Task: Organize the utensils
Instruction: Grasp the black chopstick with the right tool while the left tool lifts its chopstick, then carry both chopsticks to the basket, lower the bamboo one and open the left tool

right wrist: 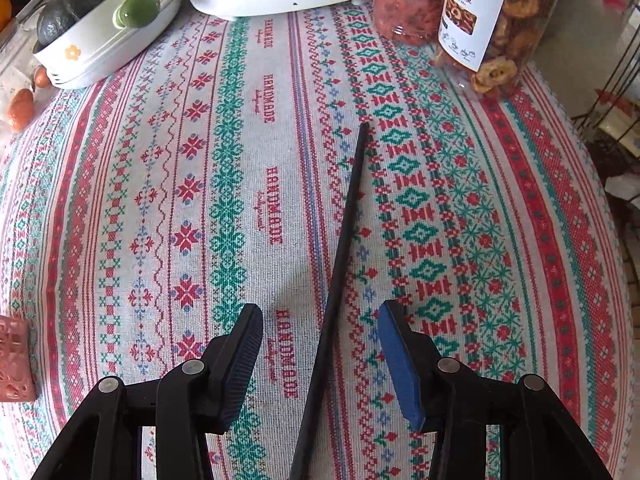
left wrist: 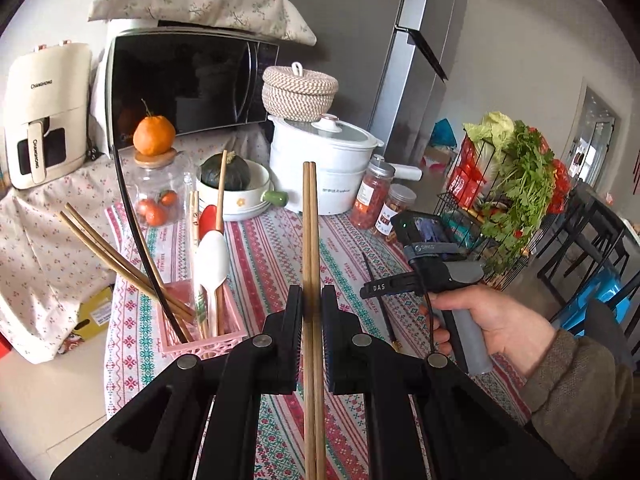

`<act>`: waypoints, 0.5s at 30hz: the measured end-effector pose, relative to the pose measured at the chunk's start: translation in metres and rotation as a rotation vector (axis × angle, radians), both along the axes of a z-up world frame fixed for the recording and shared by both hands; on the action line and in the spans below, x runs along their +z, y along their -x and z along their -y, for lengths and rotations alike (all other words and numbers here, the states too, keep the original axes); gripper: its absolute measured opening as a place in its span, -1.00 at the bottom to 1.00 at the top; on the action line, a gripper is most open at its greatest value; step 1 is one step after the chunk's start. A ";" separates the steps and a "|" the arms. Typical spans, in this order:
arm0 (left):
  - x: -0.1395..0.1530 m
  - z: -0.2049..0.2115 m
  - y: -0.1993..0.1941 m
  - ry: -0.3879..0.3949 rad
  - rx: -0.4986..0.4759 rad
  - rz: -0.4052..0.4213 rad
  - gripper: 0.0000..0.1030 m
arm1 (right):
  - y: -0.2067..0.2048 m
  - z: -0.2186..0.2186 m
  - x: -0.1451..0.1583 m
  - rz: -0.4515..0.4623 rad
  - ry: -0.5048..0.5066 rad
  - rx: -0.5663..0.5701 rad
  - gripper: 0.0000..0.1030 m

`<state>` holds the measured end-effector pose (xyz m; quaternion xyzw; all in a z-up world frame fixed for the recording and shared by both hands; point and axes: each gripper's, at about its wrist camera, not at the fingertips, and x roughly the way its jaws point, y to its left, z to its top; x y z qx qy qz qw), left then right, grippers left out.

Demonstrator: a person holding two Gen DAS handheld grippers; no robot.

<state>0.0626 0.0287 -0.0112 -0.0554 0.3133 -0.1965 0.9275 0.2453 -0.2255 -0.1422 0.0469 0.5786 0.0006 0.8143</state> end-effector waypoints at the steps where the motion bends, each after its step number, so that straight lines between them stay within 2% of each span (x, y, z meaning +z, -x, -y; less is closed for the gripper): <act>1: 0.002 -0.002 0.001 0.012 -0.001 0.003 -0.82 | 0.000 -0.003 0.000 0.007 0.024 0.001 -0.09; 3: 0.004 -0.002 0.001 0.027 -0.001 0.005 -0.82 | 0.000 -0.014 -0.001 0.034 0.099 0.021 -0.53; 5: 0.005 -0.003 0.002 0.031 -0.003 0.006 -0.82 | 0.002 -0.022 -0.001 0.043 0.096 0.044 -0.85; 10: 0.006 -0.010 0.005 0.037 0.003 0.014 -0.82 | 0.013 -0.036 -0.001 0.027 0.061 0.073 -0.89; 15: 0.007 -0.015 0.004 0.061 0.013 0.016 -0.82 | 0.023 -0.046 0.015 0.086 0.013 0.082 -0.90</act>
